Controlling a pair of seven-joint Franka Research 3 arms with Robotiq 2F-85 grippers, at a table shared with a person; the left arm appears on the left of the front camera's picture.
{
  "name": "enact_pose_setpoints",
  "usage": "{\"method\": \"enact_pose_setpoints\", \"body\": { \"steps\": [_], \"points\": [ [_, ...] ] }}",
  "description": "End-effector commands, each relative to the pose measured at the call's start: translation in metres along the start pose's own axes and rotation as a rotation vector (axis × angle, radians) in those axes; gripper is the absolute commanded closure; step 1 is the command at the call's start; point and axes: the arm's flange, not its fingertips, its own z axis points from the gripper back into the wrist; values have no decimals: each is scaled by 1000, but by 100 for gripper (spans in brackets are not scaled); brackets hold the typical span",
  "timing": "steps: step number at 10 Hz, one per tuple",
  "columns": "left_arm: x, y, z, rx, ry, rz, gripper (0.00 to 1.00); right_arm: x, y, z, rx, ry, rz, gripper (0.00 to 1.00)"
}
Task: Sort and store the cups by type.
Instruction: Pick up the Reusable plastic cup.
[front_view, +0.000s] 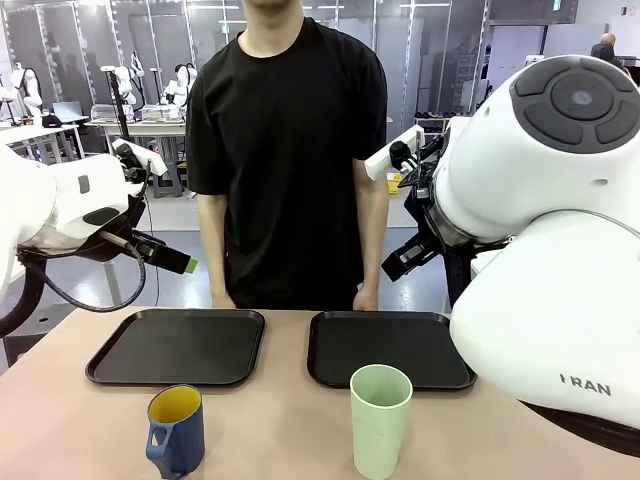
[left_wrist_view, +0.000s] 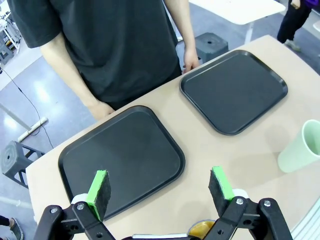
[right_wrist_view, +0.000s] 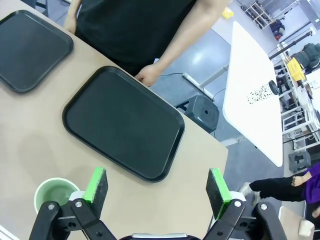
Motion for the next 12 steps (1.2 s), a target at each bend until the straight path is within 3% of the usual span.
{"method": "enact_pose_setpoints", "body": {
  "steps": [1, 2, 4, 8, 12],
  "points": [
    [-36, -5, 6, 29, 26, 20, 0, -8, -2, -2, 14, 10, 1, 0],
    [-39, 4, -1, 21, 40, 40, 0, -13, -13, -15, -4, 24, 11, 0],
    [-52, 43, -30, 57, 113, 117, 0, -31, -50, -57, -22, 148, -43, 0],
    [-102, 117, -80, 111, 279, 291, 0, -76, -90, -125, 230, 267, -94, 0],
    [-142, 157, -102, 211, 366, 414, 0, -116, -100, -150, 319, 362, -239, 0]
  ]
}}
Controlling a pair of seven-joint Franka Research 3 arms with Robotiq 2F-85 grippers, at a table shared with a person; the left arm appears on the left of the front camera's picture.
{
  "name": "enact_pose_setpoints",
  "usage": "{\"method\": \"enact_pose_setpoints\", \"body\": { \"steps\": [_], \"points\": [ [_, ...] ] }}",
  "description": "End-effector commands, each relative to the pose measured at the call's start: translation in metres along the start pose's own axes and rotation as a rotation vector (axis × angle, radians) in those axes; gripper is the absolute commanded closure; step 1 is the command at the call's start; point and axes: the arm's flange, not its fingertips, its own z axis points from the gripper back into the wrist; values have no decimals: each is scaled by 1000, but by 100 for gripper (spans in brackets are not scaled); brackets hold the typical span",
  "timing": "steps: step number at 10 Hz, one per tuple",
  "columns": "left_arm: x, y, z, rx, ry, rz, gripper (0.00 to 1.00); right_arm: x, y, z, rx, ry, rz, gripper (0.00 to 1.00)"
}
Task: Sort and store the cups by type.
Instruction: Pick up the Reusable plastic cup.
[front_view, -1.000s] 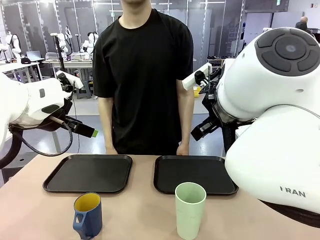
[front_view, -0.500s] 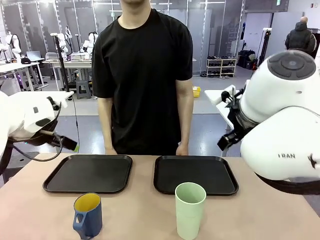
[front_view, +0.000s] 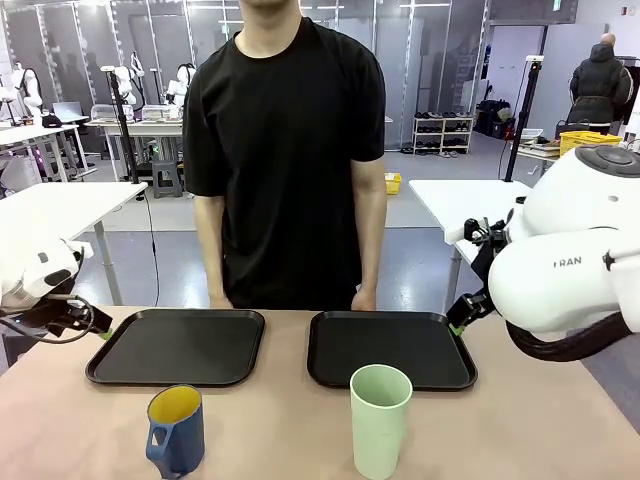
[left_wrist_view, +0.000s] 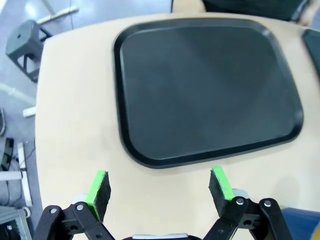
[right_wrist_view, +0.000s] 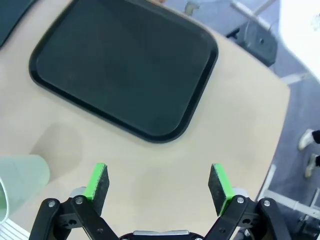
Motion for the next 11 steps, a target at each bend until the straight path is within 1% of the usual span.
{"method": "enact_pose_setpoints", "body": {
  "steps": [1, 2, 3, 4, 6, 7, 11],
  "points": [
    [4, -6, -10, 21, 6, 56, 0, -31, -5, -5, 71, 50, -70, 0],
    [3, -6, -10, 27, 11, 60, 0, -37, -6, -9, 62, 46, -95, 0],
    [1, -5, -10, 29, 18, 74, 0, -42, -9, -13, 36, 77, -132, 0],
    [0, -4, -11, 30, 21, 71, 0, -44, -11, -16, 28, 79, -151, 0],
    [-3, -2, -12, 11, 37, 61, 0, -48, -15, -21, -52, 122, -234, 0],
    [-4, -3, -12, 14, 28, 59, 0, -16, -23, -15, 28, 84, -140, 0],
    [-4, -3, -12, 14, 28, 59, 0, -16, -23, -15, 28, 84, -140, 0]
  ]
}}
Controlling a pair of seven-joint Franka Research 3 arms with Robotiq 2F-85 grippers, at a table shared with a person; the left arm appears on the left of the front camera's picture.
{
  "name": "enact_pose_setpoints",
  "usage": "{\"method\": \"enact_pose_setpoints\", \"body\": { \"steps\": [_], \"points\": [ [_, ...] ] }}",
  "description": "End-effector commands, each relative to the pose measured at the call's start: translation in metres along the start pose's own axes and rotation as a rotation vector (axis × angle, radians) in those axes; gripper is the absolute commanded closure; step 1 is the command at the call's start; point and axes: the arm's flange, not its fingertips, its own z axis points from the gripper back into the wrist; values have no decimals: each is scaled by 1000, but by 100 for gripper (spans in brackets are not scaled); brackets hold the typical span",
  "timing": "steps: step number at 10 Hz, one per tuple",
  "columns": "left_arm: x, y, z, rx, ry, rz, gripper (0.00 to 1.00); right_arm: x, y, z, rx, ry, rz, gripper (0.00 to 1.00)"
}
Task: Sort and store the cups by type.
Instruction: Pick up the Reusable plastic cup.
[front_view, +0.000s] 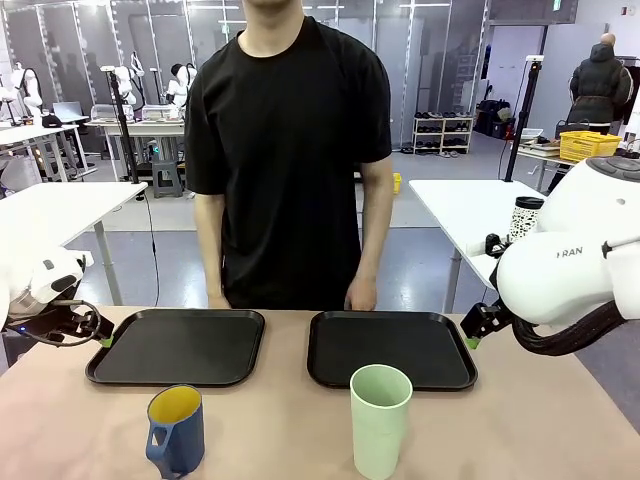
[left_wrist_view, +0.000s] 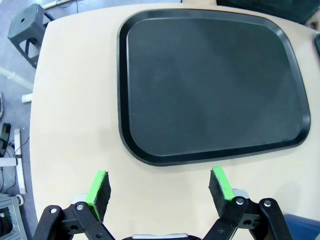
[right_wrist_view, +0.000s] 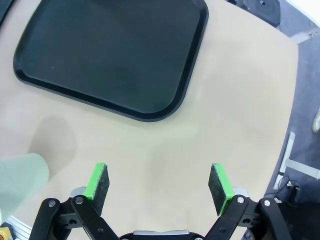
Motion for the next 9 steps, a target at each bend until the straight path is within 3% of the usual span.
{"method": "enact_pose_setpoints", "body": {
  "steps": [1, 9],
  "points": [
    [0, 1, 0, 1, -2, 1, 0, 0, -2, 1, 15, -4, 13, 0],
    [0, 1, 0, 1, -2, 1, 0, 0, -2, 1, 15, -4, 13, 0]
  ]
}}
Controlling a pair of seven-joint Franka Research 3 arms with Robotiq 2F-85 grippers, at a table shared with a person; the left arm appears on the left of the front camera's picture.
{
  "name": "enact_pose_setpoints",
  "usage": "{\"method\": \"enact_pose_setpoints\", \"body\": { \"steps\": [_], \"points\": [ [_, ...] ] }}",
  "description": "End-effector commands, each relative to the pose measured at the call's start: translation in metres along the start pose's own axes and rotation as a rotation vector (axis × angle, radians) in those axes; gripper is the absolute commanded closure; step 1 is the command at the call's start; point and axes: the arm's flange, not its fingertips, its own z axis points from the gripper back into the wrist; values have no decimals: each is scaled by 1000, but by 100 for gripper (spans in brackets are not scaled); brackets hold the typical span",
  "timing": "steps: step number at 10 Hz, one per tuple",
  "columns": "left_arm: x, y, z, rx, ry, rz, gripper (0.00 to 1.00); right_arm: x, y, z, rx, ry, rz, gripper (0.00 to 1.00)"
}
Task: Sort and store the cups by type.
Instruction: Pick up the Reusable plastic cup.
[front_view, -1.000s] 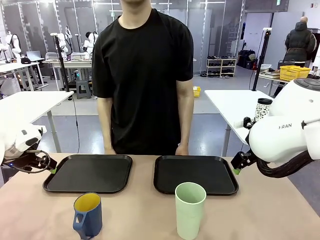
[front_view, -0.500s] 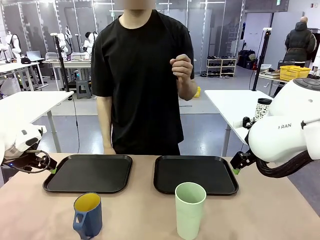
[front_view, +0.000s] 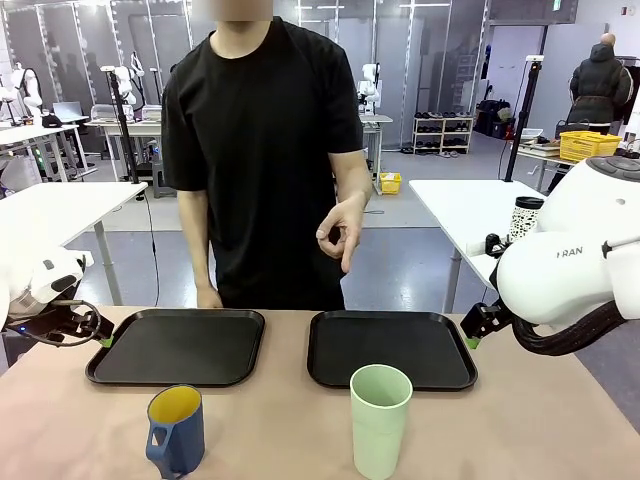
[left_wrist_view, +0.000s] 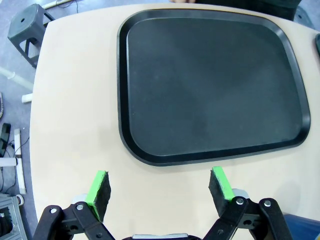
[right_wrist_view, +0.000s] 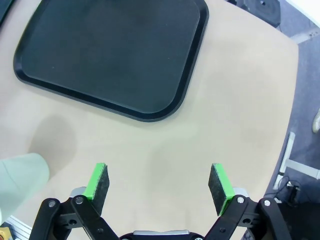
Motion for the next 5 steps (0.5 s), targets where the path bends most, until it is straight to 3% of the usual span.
{"method": "enact_pose_setpoints", "body": {
  "steps": [1, 5],
  "points": [
    [0, 1, 0, 1, -2, 1, 0, 0, -2, 1, 15, -4, 12, 0],
    [0, 1, 0, 1, -2, 1, 0, -1, -12, 8, 0, 14, 52, 0]
  ]
}}
